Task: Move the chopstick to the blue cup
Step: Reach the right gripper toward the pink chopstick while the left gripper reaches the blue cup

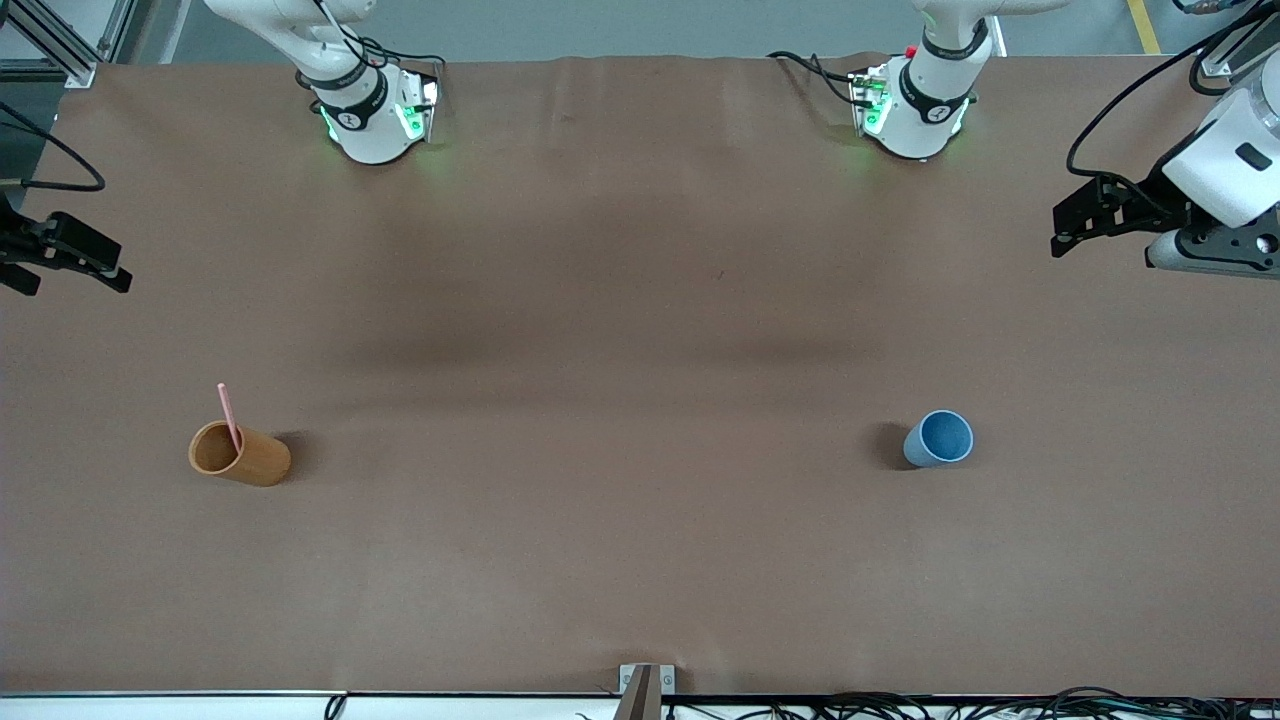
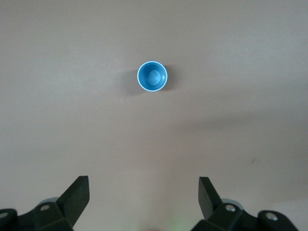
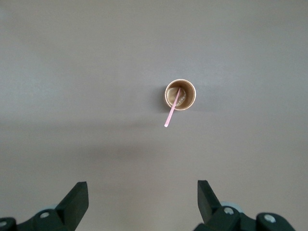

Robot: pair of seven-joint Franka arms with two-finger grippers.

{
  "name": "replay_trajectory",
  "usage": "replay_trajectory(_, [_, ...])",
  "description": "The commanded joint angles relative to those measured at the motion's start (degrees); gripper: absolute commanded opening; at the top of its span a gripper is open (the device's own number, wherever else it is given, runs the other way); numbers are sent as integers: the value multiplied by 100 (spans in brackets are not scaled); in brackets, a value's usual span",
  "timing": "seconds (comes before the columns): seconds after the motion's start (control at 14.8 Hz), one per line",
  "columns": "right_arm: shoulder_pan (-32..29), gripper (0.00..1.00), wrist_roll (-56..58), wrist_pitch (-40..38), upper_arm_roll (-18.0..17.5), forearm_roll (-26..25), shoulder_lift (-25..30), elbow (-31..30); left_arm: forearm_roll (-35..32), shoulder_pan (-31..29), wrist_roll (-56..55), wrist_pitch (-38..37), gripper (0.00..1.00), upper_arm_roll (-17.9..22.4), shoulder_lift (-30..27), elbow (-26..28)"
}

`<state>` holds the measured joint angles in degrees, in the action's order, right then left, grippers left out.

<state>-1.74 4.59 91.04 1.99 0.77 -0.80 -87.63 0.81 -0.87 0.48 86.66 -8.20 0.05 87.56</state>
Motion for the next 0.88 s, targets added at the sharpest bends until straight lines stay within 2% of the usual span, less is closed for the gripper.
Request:
replay_trajectory(0.0, [-81, 100, 33, -25, -49, 46, -26, 71, 86, -18, -40, -141, 100, -24, 30, -143])
replay_trajectory(0.27, [-81, 100, 33, -17, -49, 46, -34, 71, 51, -36, -13, -45, 100, -15, 302, -433])
replay_trajectory(0.4, [-81, 100, 41, -17, -49, 46, -26, 71, 60, -114, 30, 297, 100, 28, 802, -433])
replay_trajectory(0.54, [-142, 100, 94, 45, -49, 54, -26, 79, 51, -369, 57, 954, 100, 38, 1249, -154])
replay_trajectory(0.81, [-256, 100, 121, 730, -49, 46, -253, -246, 68, -493, 198, 2395, 100, 20, 2015, 523])
